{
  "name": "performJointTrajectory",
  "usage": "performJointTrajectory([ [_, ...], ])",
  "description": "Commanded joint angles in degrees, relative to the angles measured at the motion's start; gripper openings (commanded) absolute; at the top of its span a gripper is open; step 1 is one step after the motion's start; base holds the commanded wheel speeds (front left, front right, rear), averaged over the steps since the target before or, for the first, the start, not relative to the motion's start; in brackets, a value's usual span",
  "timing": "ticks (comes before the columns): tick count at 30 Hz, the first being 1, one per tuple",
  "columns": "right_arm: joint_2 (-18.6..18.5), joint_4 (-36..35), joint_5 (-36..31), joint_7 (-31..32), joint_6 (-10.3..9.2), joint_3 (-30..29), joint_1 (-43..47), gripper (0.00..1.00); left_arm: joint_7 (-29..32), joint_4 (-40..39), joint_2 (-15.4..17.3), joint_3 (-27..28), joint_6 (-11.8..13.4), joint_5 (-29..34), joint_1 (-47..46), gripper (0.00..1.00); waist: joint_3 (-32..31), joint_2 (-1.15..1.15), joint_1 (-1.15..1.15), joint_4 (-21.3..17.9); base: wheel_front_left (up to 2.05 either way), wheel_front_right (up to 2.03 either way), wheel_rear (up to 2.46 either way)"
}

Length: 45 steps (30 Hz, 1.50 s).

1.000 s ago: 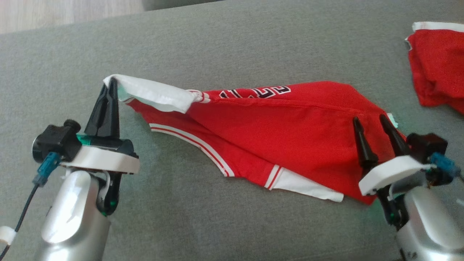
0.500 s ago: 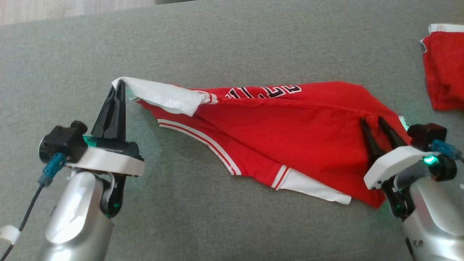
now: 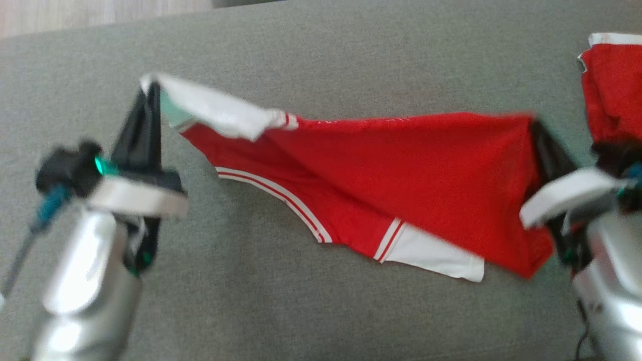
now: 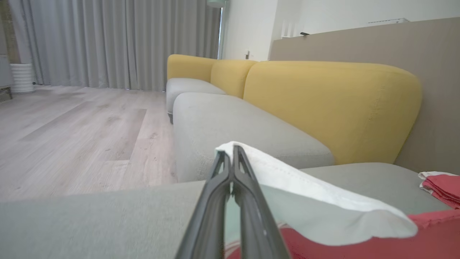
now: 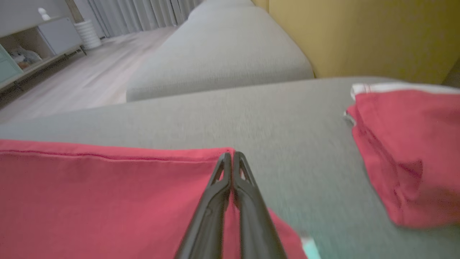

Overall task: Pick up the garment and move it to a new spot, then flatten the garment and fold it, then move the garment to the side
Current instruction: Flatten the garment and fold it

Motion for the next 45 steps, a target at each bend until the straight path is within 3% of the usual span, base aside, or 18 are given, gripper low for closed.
performJointTrajectory([
  [1, -2.18, -3.71, 0.56, -0.38, -0.04, 0.22, -5.22, 0.0, 1.0, -3.63, 3.51, 1.21, 0.11, -1.11, -7.79, 0.0, 0.76, 0.0, 0.0, -0.05, 0.0, 0.0, 0.0],
  [6, -4.87, -6.78, 0.53, 1.46, -0.04, -1.18, -13.45, 0.0, 4.81, -4.96, 6.1, -1.01, 0.1, -3.85, -19.76, 0.0, 3.66, 0.0, 0.0, 0.5, 0.0, 0.0, 0.0],
  [13, -7.04, -8.89, -2.14, 8.8, -0.04, -3.13, -35.34, 0.0, 12.3, -0.02, 9.32, -5.29, 0.1, -9.01, -46.65, 0.0, 12.11, 0.0, 0.0, 0.38, 0.0, 0.0, 0.0],
  [19, -8.34, -5.01, -8.7, 7.2, -0.04, -6.44, -53.08, 0.0, 6.61, 9.1, 9.23, -9.11, 0.09, -7.37, -66.56, 0.0, 16.8, 0.0, 0.0, 1.24, 0.0, 0.0, 0.0],
  [24, -9.17, -1.08, -12.28, 5.57, -0.04, -5.37, -59.09, 0.0, 2.17, 14.33, 9.1, -13.65, 0.09, -9.69, -73.19, 0.0, 18.55, 0.0, 0.0, 2.52, 0.0, 0.0, 0.0],
  [29, -9.94, 0.99, -11.99, 3.66, -0.04, -3.4, -55.98, 0.0, -0.74, 14.56, 12.06, -18.42, 0.09, -14.02, -68.6, 0.0, 19.19, 0.0, 0.0, 3.85, 0.0, 0.0, 0.0],
  [34, -10.07, 2.6, -10.91, 0.81, -0.04, -2.87, -47.53, 0.0, -1.83, 10.64, 16.06, -20.47, 0.09, -16.76, -56.89, 0.0, 17.82, 0.0, 0.0, 4.87, 0.0, 0.0, 0.0],
  [39, -10.25, 2.65, -10.18, -2.44, -0.04, -3.2, -35.78, 0.0, -1.89, 0.99, 17.62, -14.61, 0.27, -14.48, -38.85, 0.0, 13.71, 0.0, 0.0, 5.77, 0.0, 0.0, 0.0],
  [45, -9.41, -0.44, -8.47, -6.16, -0.04, -4.28, -19.53, 0.0, -1.91, -9.99, 14.81, -7.07, 2.49, -9.98, -13.35, 0.0, 7.26, 0.0, 0.0, 5.93, 0.0, 0.0, 0.0],
])
